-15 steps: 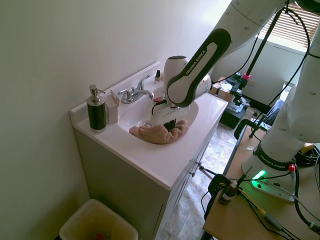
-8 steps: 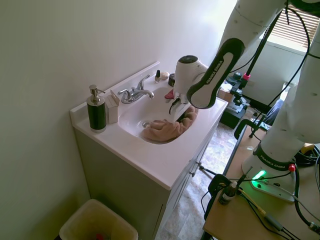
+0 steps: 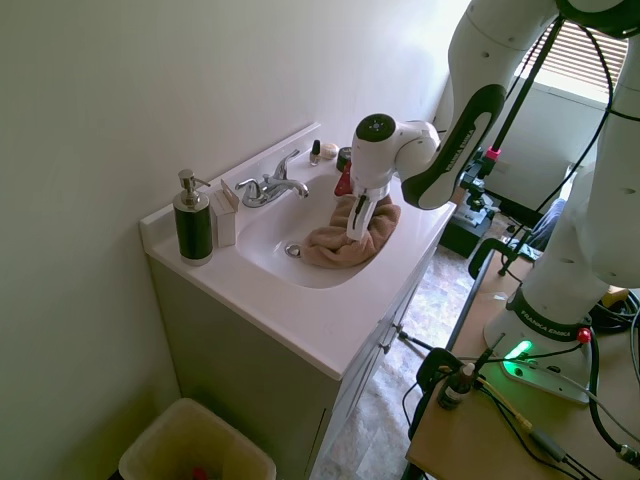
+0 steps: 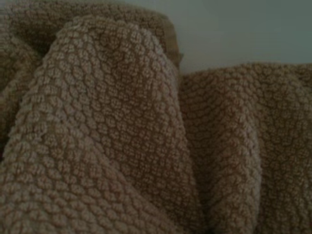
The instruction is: Sanitize the sink
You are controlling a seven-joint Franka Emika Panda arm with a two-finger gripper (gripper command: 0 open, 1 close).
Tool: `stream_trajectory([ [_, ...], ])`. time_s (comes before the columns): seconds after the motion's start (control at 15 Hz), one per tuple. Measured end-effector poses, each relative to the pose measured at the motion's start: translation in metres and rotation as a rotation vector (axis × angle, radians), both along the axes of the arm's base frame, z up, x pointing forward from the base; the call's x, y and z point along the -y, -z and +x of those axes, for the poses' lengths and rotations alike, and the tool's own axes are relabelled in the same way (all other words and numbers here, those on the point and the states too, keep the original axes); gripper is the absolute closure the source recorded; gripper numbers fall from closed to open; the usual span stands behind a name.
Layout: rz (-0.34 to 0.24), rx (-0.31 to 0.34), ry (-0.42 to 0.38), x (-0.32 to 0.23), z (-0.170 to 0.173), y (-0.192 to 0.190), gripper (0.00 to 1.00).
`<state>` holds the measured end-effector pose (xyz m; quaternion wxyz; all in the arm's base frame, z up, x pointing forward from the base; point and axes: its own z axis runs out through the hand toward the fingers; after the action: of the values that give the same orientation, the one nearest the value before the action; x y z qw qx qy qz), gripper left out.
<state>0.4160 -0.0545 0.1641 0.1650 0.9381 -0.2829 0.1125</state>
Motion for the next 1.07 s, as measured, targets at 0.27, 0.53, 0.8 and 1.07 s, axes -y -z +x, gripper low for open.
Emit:
stream_trajectory([
  [0.27,-0.06,0.081,-0.074,-0.018,0.011,0.014,1.0],
  [0.53,-0.102,0.187,-0.14,-0.035,0.029,0.034,1.0],
  [0.8,-0.074,0.252,-0.046,-0.05,0.034,0.056,1.0],
  [1.07,0.012,0.271,0.116,-0.068,0.041,0.057,1.0],
])
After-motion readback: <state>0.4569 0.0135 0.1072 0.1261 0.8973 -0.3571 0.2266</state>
